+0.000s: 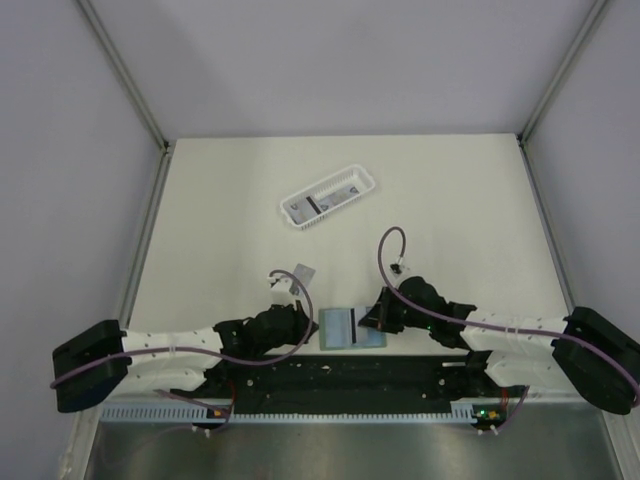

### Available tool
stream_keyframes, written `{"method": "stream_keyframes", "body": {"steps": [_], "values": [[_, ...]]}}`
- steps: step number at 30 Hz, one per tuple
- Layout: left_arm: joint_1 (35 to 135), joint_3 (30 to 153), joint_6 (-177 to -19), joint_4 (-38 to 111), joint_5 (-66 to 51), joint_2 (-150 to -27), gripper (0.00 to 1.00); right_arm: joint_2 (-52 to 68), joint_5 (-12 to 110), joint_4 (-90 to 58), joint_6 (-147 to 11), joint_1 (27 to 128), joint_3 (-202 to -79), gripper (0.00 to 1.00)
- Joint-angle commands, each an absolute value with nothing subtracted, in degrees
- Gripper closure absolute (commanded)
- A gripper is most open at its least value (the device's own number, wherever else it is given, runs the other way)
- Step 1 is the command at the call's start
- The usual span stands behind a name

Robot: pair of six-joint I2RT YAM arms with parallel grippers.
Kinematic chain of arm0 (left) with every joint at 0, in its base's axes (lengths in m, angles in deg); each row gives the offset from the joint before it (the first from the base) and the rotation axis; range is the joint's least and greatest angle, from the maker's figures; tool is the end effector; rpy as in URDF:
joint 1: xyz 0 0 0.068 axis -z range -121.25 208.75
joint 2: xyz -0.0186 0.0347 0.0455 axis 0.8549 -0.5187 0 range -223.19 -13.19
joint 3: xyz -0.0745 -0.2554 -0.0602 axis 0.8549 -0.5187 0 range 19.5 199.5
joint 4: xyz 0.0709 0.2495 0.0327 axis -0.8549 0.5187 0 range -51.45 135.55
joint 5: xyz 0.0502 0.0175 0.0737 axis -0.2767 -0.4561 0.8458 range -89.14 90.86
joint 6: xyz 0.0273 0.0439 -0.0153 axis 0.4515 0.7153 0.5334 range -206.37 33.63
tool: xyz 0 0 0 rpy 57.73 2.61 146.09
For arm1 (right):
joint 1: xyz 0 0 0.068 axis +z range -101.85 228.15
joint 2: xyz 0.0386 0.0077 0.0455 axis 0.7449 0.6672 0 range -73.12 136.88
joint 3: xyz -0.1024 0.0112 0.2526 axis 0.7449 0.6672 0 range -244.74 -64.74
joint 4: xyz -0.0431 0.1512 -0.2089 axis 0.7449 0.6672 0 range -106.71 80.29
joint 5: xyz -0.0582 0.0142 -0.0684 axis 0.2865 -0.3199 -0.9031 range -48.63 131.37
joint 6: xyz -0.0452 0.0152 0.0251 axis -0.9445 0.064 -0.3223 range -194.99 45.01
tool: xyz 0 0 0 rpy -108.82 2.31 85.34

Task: Put the credit cards into the card holder
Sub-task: Insert the credit card into the card holder.

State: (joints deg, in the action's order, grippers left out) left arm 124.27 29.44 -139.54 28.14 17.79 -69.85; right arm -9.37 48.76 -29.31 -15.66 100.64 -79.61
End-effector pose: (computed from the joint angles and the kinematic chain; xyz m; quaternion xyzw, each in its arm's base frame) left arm 0.0814 -0.1537 0.1328 0.0288 0.8845 -0.3173 0.3408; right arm 0.1168 0.1596 0.1406 0.0241 0.8904 0.4057 0.2051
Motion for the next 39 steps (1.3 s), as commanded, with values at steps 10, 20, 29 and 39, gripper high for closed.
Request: {"method": "stream_keyframes", "body": {"steps": [10,20,29,39], "values": [[124.3,30.9,-137.7,22.2,13.6,-76.3,1.0,-8.0,47.4,-32.0,-13.6,101.2,-78.1,1.0],[124.3,30.7,-138.4,19.7,11.9,-80.1,1.0,-3.6,49.1,-37.2,-12.8,101.2,-77.5,1.0],[124.3,30.3,-138.7,20.2,12.3,-79.4,1.0,-0.6,51.0,-40.1,-12.9,101.2,-77.7,1.0],[124.2,30.8,-138.5,20.2,11.8,-79.6,1.0,3.4,53.8,-44.8,-11.8,101.3,-78.1,1.0]]}}
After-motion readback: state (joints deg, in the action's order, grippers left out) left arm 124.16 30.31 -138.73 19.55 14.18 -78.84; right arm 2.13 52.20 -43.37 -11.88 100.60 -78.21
